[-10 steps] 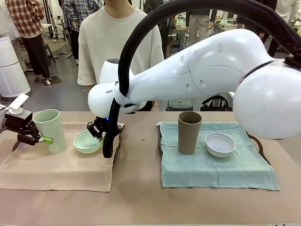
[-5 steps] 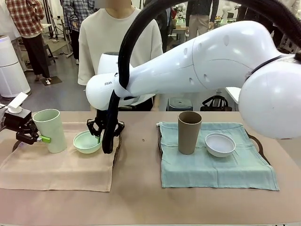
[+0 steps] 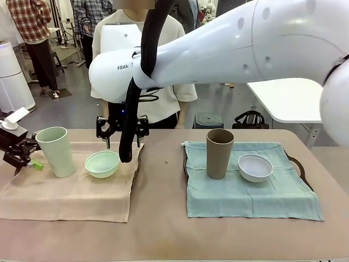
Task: Set up a tray with a mat and arrange the tableware.
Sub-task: Place the Picnic Bowl and Reusable plastic cup back onto the Handle tray in front of the human's position.
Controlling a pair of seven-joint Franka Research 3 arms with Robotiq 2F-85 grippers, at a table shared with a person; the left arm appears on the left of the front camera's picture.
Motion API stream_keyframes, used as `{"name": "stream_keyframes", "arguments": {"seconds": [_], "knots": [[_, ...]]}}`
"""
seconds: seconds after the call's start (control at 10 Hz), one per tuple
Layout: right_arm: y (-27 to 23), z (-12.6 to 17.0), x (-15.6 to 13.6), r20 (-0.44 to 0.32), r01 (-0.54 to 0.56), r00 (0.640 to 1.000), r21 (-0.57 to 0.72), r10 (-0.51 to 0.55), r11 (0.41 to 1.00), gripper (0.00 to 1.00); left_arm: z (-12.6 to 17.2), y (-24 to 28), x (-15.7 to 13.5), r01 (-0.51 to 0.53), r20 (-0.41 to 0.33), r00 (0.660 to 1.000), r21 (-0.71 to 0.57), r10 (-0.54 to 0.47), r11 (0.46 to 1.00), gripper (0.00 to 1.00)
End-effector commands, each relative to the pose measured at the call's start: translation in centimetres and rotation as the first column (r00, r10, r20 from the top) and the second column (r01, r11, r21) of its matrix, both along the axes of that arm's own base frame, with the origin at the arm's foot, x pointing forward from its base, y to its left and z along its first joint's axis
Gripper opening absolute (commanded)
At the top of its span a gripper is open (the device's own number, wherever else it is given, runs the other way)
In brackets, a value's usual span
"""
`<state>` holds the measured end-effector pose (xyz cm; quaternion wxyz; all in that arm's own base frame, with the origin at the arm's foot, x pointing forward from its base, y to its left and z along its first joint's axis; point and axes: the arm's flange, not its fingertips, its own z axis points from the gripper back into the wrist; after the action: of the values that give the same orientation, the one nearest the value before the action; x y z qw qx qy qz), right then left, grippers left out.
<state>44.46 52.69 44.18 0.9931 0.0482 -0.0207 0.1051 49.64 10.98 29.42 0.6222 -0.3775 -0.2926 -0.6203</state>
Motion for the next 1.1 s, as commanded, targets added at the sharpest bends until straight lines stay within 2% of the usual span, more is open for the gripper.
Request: {"name": "stream_keyframes", "arguments": {"seconds": [0.0, 0.3, 0.5, 0.6, 0.7, 0.8, 0.9, 1.0], "knots": [[-1.6, 0.5, -2.2, 0.023, 0.029, 0.999, -0.043, -0.028, 0.999, 1.0, 3.5, 0.8, -1.4, 0.019, -0.015, 1.0, 0.185, -0.017, 0.983, 1.0], [-3.4, 3.3, -4.6, 0.032, 0.036, 0.999, -0.061, -0.034, 0.997, 1.0, 10.8, 0.8, -4.6, -0.04, -0.023, 0.998, 0.423, 0.055, 0.905, 1.0], [-4.3, 4.4, -5.4, 0.012, 0.049, 0.999, -0.049, -0.048, 0.998, 1.0, 14.2, -1.7, -6.3, -0.208, 0.047, 0.974, 0.578, 0.222, 0.789, 1.0], [-4.6, 4.9, -5.7, -0.004, 0.057, 0.998, -0.046, -0.057, 0.997, 1.0, 15.6, -3.1, -7.0, -0.266, 0.1, 0.959, 0.631, 0.264, 0.728, 1.0], [-5.1, 5.4, -6.3, -0.02, 0.081, 0.996, -0.055, -0.082, 0.995, 1.0, 17.1, -4.6, -7.7, -0.293, 0.152, 0.953, 0.693, 0.264, 0.659, 1.0], [-5.4, 6.0, -6.6, -0.069, 0.104, 0.992, -0.035, -0.106, 0.994, 1.0, 18.8, -5.7, -7.9, -0.325, 0.181, 0.938, 0.753, 0.294, 0.572, 1.0], [-5.9, 6.6, -7.0, -0.078, 0.128, 0.988, -0.043, -0.131, 0.991, 1.0, 20.4, -6.7, -8.0, -0.34, 0.165, 0.921, 0.783, 0.353, 0.521, 1.0], [-6.2, 7.4, -7.4, -0.082, 0.139, 0.986, -0.051, -0.142, 0.989, 1.0, 22.3, -7.5, -8.0, -0.304, 0.107, 0.926, 0.779, 0.361, 0.548, 1.0]]}}
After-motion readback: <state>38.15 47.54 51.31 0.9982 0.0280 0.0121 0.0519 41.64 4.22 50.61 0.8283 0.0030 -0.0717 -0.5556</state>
